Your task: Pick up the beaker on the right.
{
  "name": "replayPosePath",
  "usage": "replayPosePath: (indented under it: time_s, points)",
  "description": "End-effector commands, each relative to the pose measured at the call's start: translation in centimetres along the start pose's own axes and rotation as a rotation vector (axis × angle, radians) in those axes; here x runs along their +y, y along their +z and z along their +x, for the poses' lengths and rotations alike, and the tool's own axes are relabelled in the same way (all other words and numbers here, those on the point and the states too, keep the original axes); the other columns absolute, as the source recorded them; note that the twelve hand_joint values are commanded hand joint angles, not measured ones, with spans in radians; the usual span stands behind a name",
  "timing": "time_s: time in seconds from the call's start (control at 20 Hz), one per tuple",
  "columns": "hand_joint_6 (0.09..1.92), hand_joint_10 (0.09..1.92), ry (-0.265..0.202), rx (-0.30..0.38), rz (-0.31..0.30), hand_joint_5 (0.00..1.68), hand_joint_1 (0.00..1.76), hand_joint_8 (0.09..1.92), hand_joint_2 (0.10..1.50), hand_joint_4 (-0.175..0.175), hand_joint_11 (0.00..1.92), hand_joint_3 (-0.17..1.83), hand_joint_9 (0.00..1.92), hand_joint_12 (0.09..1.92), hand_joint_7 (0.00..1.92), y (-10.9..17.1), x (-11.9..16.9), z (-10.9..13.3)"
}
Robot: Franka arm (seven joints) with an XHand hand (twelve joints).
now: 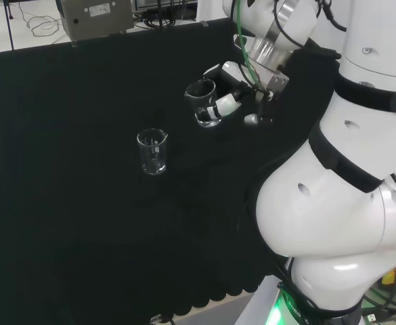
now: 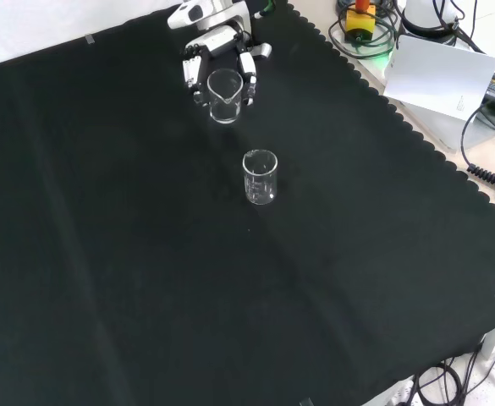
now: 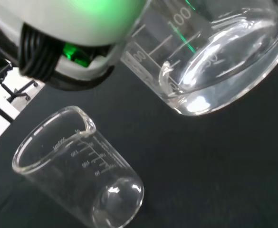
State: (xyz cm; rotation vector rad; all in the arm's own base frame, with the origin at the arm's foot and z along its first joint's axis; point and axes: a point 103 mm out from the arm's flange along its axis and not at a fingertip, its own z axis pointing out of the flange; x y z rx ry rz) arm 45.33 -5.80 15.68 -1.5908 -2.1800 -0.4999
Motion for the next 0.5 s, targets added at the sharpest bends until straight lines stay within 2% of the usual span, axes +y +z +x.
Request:
replayPosePath:
  time_s: [0.05,0.3,0.5]
  points:
    - [0.74,0.49,-0.001,-0.03,0.04,1.23,1.31,0.7,0.62,-0.175,1.23,0.73,1.59,0.77,1.3,-0.9,-1.3,-0.4]
    - [0.75,0.5,-0.027,-0.079,0.098,1.23,1.31,0.71,0.62,-0.175,1.23,0.73,1.58,0.77,1.3,-1.0,-1.6,0.0]
    - [0.75,0.5,-0.022,-0.142,0.17,1.23,1.31,0.71,0.62,-0.175,1.23,0.73,1.58,0.77,1.3,-0.3,-1.1,1.4]
